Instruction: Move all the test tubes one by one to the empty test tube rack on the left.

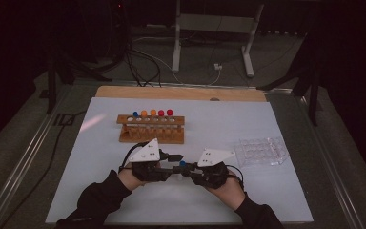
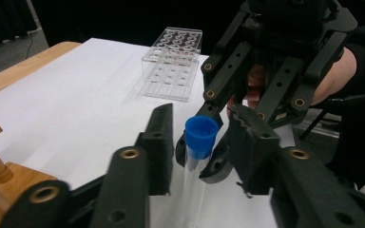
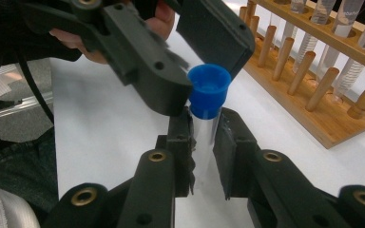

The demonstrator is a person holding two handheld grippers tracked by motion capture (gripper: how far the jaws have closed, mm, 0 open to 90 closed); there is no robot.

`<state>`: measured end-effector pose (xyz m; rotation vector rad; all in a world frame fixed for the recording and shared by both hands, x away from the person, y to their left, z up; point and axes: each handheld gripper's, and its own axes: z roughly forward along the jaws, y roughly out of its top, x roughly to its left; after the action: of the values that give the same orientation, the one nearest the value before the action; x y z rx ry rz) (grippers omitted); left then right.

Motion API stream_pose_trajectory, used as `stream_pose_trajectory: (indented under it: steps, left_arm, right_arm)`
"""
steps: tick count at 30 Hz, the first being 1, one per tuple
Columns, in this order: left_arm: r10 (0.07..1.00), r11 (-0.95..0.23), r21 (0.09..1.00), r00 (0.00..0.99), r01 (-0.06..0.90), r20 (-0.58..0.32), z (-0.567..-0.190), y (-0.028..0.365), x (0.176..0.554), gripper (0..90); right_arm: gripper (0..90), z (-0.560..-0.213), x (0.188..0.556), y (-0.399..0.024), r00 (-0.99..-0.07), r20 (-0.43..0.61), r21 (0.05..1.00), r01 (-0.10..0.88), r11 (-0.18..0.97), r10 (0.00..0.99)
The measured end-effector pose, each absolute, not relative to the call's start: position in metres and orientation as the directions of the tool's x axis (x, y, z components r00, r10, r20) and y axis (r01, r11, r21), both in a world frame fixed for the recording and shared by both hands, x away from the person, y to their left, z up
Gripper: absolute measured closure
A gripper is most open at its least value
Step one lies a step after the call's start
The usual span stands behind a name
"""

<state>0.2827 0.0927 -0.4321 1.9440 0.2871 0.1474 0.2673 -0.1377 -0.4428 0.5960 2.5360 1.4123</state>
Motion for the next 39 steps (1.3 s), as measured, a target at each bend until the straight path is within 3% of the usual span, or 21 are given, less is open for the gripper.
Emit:
stream_pose_trajectory:
  steps: [8,18,35,39]
  left_arm:
    - [0.272,-0.362,0.923,0.962,0.131,-0.030,-0.433,0.088,0.283,75.3]
    - [0.292,-0.366,0.923,0.956,0.120,-0.008,-0.429,0.086,0.284,77.2]
    - [0.383,-0.362,0.923,0.923,0.132,0.018,-0.416,0.111,0.294,77.2]
    - [0.415,-0.365,0.921,0.909,0.136,0.030,-0.410,0.122,0.299,77.2]
  right_arm:
    - [77.4,-0.442,0.268,-0.139,-0.902,0.038,0.844,0.260,0.470,0.431]
    - [75.5,-0.442,0.268,-0.141,-0.893,0.037,0.855,0.261,0.448,0.449]
    - [15.6,-0.438,0.269,-0.157,-0.844,0.068,0.892,0.290,0.346,0.532]
    - [10.2,-0.437,0.269,-0.160,-0.839,0.071,0.895,0.292,0.336,0.539]
